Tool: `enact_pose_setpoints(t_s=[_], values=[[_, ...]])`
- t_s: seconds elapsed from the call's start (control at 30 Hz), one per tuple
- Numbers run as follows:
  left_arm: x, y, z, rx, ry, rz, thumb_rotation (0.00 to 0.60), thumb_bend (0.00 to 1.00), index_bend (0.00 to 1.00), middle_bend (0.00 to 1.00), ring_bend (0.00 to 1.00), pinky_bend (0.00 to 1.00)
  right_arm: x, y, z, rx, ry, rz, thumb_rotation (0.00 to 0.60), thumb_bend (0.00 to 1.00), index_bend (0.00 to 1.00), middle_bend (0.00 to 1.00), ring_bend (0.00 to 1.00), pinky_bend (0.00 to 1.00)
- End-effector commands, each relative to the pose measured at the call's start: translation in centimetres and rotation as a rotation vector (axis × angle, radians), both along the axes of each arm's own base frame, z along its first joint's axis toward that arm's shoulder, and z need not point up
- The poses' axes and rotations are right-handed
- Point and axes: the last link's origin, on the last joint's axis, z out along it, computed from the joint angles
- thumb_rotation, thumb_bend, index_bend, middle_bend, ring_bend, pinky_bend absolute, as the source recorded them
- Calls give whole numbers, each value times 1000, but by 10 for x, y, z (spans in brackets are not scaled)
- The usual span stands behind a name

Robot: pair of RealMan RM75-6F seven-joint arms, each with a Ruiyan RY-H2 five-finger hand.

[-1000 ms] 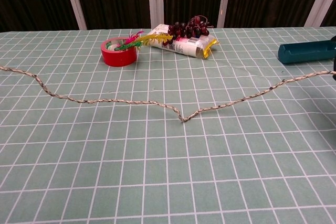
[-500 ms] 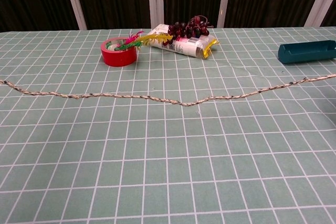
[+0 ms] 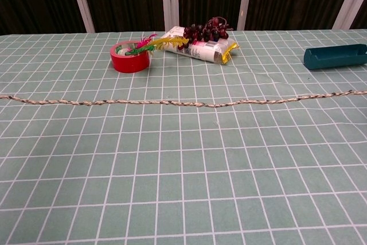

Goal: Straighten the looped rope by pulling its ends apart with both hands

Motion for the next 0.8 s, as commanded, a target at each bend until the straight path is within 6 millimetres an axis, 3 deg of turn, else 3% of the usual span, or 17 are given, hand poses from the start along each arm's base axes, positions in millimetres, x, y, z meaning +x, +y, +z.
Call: enact_pose_setpoints(t_s=[0.03,0.4,0.8], values=[[-1,1,-8,-16,12,3,600,563,569,160,0,0,-6,1,-2,5,5,-17,600,475,696,145,0,0],[0,6,-38,-59,52,5,600,566,569,159,0,0,-17,-1,-6,22,46,-43,600,475,696,145,0,0],[-3,9,-50,-70,73,22,600,566,569,159,0,0,-25,-3,-6,18,84,-69,600,475,696,144,0,0]])
